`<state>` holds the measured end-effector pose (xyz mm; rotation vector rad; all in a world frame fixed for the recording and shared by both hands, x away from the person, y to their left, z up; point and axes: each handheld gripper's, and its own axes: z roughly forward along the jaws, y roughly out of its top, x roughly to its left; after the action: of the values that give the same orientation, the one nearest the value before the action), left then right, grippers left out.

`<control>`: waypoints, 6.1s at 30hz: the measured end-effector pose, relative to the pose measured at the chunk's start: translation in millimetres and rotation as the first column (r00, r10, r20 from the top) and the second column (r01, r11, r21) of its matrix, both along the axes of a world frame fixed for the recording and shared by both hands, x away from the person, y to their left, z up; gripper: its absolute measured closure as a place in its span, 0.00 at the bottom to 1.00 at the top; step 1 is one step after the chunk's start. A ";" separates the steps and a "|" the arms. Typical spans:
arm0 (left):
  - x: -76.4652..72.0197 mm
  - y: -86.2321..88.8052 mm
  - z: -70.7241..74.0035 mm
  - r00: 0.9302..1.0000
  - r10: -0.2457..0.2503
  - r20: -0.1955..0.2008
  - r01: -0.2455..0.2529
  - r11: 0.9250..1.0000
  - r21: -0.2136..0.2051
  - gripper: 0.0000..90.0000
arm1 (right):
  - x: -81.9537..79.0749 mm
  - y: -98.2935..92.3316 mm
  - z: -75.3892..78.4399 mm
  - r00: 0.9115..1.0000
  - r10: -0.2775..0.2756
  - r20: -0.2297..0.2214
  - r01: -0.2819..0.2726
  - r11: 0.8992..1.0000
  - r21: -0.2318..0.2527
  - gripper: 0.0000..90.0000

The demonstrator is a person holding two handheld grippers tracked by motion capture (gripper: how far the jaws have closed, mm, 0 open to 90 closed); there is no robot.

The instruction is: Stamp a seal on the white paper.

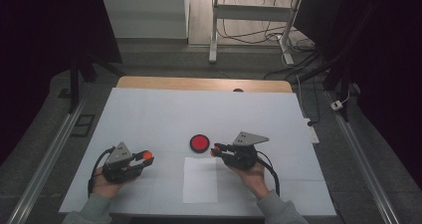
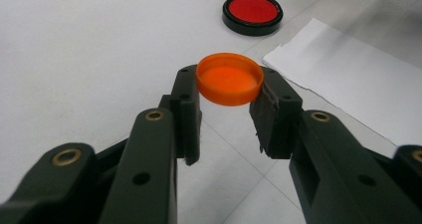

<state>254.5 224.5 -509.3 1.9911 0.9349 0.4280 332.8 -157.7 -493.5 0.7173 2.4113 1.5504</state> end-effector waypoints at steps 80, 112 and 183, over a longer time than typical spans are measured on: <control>1.4 0.1 -2.7 1.000 -0.005 -0.011 0.005 1.000 0.004 0.72 | -33.1 43.5 -38.4 0.988 0.154 -0.007 -0.152 0.962 -0.228 0.80; -0.3 -1.1 -1.4 1.000 -0.001 -0.003 0.002 1.000 0.003 0.72 | -36.5 45.2 -40.2 0.989 0.145 0.017 -0.137 0.961 -0.240 0.81; -0.1 -8.3 -0.7 1.000 -0.028 -0.001 0.028 1.000 0.004 0.72 | -19.9 1.4 10.0 0.999 0.038 -0.001 -0.038 0.998 0.053 0.80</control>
<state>254.4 216.2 -509.9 2.0059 0.9062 0.4138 313.0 -156.4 -483.5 0.6862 2.4073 1.6344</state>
